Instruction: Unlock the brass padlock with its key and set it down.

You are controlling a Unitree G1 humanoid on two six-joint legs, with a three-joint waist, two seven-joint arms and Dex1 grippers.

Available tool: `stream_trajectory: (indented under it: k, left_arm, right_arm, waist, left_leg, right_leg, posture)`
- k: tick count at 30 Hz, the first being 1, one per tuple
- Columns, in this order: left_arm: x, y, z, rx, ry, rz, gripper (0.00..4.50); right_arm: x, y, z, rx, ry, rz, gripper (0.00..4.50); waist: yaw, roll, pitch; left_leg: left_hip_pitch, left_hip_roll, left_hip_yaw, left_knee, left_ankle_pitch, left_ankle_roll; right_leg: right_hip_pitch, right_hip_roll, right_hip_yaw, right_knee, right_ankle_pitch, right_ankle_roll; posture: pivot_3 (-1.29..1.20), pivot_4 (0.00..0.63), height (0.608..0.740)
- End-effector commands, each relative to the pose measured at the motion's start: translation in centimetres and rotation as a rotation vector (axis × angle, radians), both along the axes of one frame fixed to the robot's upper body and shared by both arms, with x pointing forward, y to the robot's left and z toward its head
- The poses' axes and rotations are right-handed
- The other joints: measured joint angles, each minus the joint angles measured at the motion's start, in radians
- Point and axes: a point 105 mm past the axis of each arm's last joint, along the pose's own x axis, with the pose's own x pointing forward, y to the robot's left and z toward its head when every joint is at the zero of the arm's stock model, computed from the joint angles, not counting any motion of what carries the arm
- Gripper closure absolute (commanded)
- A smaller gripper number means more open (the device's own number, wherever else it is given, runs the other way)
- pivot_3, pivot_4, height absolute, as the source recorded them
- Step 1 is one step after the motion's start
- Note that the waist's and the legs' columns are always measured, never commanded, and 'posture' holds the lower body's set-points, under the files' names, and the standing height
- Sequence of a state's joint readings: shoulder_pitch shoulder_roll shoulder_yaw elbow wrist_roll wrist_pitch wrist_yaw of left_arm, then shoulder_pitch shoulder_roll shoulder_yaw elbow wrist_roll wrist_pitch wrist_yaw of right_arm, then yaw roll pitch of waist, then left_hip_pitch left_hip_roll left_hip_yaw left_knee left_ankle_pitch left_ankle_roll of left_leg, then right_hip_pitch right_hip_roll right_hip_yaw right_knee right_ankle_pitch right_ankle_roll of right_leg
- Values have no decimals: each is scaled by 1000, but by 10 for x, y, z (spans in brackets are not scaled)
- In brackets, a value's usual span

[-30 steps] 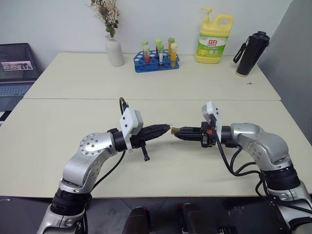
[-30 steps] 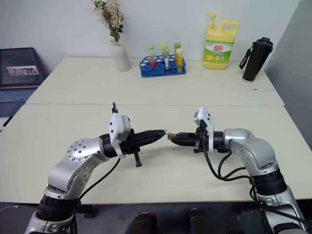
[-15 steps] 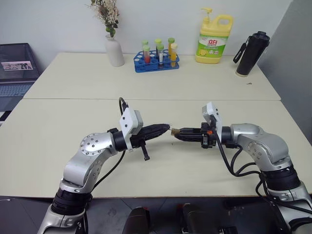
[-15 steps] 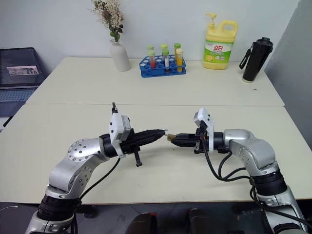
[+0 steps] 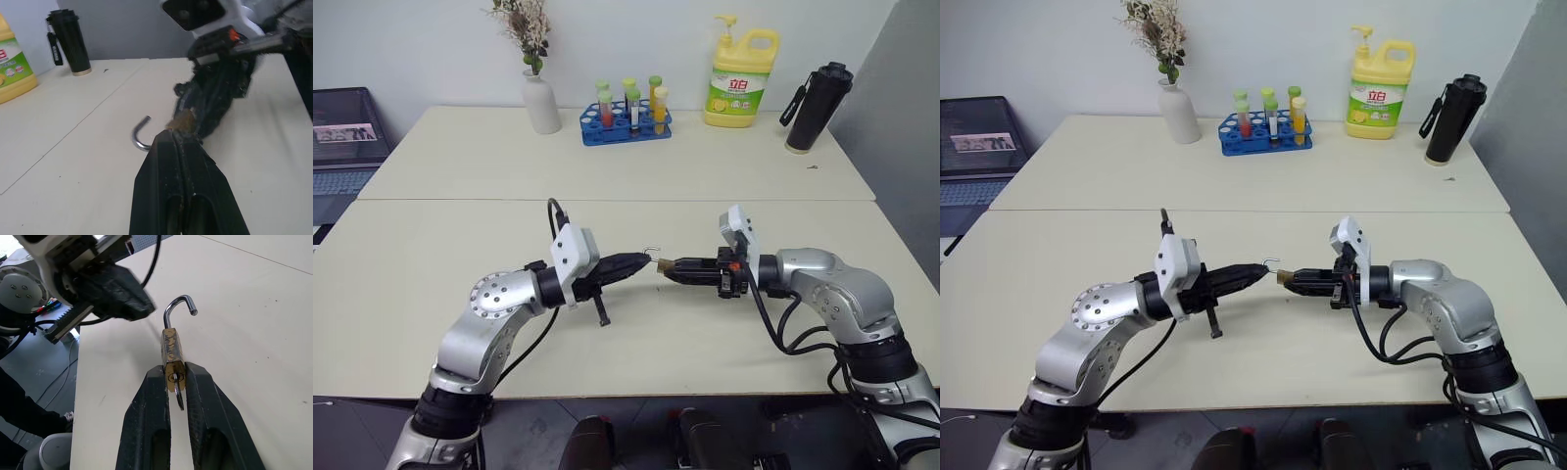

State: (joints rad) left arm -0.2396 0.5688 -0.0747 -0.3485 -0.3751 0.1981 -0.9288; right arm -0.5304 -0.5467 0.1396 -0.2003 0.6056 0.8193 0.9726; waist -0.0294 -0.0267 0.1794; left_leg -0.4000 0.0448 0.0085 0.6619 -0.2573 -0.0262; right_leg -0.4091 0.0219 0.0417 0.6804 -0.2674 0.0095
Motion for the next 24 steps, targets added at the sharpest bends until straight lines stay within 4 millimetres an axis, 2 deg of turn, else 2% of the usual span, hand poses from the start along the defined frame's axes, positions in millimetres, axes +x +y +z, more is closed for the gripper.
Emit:
stream_trajectory:
  k: [1,3,7,10,14,15,20,24]
  left_arm:
    - [-8,10,5,116,-153,-25,4143]
    - [-9,17,2,176,-207,-26,3686]
    - [-11,24,-10,309,-329,-67,2421]
    - [-10,25,-12,302,-344,-60,1440]
    - [-14,28,-15,300,-314,-76,137]
    - [-16,27,-15,285,-288,-78,0]
    - [-18,27,-14,251,-245,-75,0]
    - [-20,26,-16,254,-220,-82,0]
  right_arm:
    - [-1,-4,13,17,-36,-6,4398]
    - [0,-6,13,13,-27,-10,4398]
    - [0,-10,11,-31,7,-9,4398]
    - [0,-10,12,-29,34,-5,4398]
    - [-2,-11,7,-50,167,-17,4398]
    - [-1,-11,2,-64,207,-36,4398]
    - [13,-12,-15,-106,332,-144,4398]
    - [22,-11,-24,-143,368,-182,4398]
  waist:
    - [0,0,0]
    - [0,0,0]
    - [1,0,0]
    - [0,0,0]
    - [0,0,0]
    - [0,0,0]
    - [-1,0,0]
    - [-2,0,0]
  left_leg:
    - [0,0,0,0,0,0]
    - [0,0,1,0,0,0]
    - [0,0,1,0,0,0]
    - [0,0,1,0,0,0]
    - [0,0,1,0,0,0]
    - [0,0,1,0,0,0]
    - [0,0,1,0,0,0]
    - [0,0,1,0,0,0]
  right_leg:
    - [0,0,0,0,0,0]
    - [0,0,0,0,0,0]
    - [0,-1,0,0,0,0]
    - [0,-4,0,0,0,0]
    - [-1,-4,0,0,0,0]
    - [-1,-4,0,0,0,0]
    - [-1,-4,0,0,0,0]
    - [-1,-4,0,0,0,0]
  posture:
    - [0,150,740]
    - [0,150,740]
    - [0,150,740]
    - [0,150,740]
    - [0,150,740]
    - [0,150,740]
    - [0,150,740]
    - [0,150,740]
